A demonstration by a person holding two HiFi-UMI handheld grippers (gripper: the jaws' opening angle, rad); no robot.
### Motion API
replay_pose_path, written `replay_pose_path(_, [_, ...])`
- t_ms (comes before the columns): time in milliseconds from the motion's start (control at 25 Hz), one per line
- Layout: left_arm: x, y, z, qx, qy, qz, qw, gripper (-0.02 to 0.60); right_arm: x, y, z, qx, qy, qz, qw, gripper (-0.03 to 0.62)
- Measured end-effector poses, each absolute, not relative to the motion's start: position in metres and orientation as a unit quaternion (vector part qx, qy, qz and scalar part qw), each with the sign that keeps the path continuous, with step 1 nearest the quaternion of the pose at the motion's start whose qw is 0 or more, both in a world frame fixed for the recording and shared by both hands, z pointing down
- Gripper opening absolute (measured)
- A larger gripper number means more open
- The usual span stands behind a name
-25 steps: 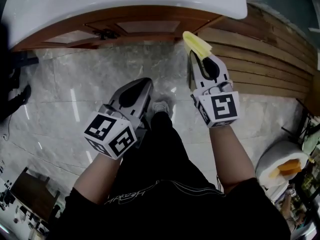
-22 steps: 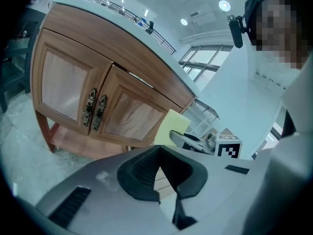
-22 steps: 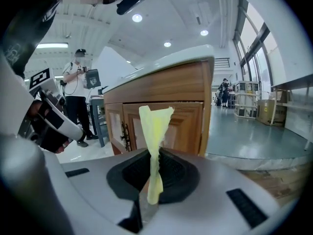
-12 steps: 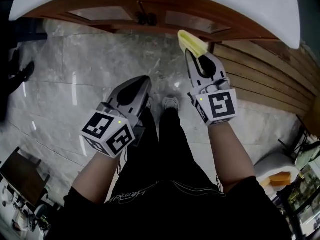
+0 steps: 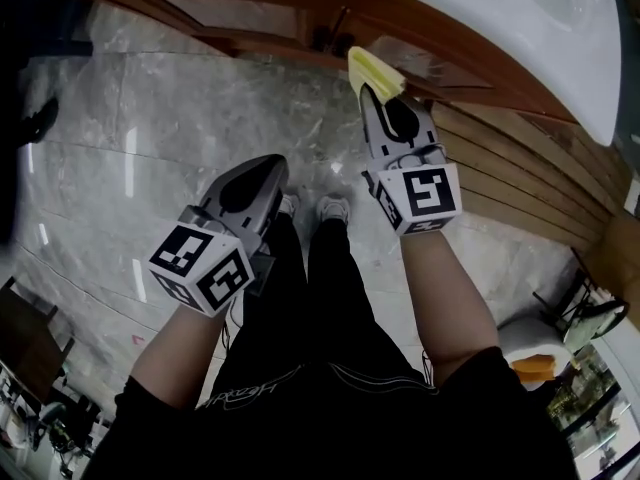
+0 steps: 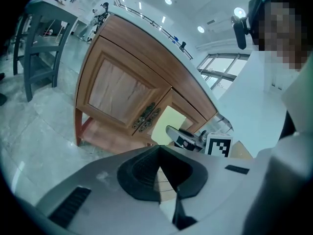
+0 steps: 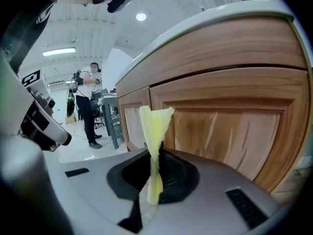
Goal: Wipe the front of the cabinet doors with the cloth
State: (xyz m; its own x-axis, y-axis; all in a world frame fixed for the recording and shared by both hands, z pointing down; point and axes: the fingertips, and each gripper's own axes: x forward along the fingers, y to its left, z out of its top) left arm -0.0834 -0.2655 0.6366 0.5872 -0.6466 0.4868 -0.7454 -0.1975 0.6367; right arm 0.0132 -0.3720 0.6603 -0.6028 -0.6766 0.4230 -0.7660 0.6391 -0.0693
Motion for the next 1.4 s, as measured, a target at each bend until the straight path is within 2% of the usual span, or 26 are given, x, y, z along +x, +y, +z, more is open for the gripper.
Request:
replay_pose_path(280, [-0.102, -0.267, 0.644, 0.765, -0.456, 0.061, 0.45, 0.006, 0.001, -0.384, 0.673, 0.417, -0.88, 0.112, 0.199, 0.041])
replay_pose_path(640, [-0.093, -0.274, 0.649, 0.775, -0.435, 0.071, 0.452, 0.006, 0.007, -0.394, 0.687, 0.436, -0.868, 0.107, 0.211, 0.041])
replay_pose_path(960, [-0.08, -0.28, 0.65, 0.784, -0.419, 0.091, 0.448, 0.006, 0.032, -0.398, 0.69, 0.467, -0.853, 0.117, 0.203, 0.041])
replay_pose_path(1400, [-0.028, -0.282, 0.654, 0.8, -0.382, 0.114, 0.448, 0.006, 0.1, -0.395, 0.692, 0.519, -0.822, 0.132, 0.194, 0.041])
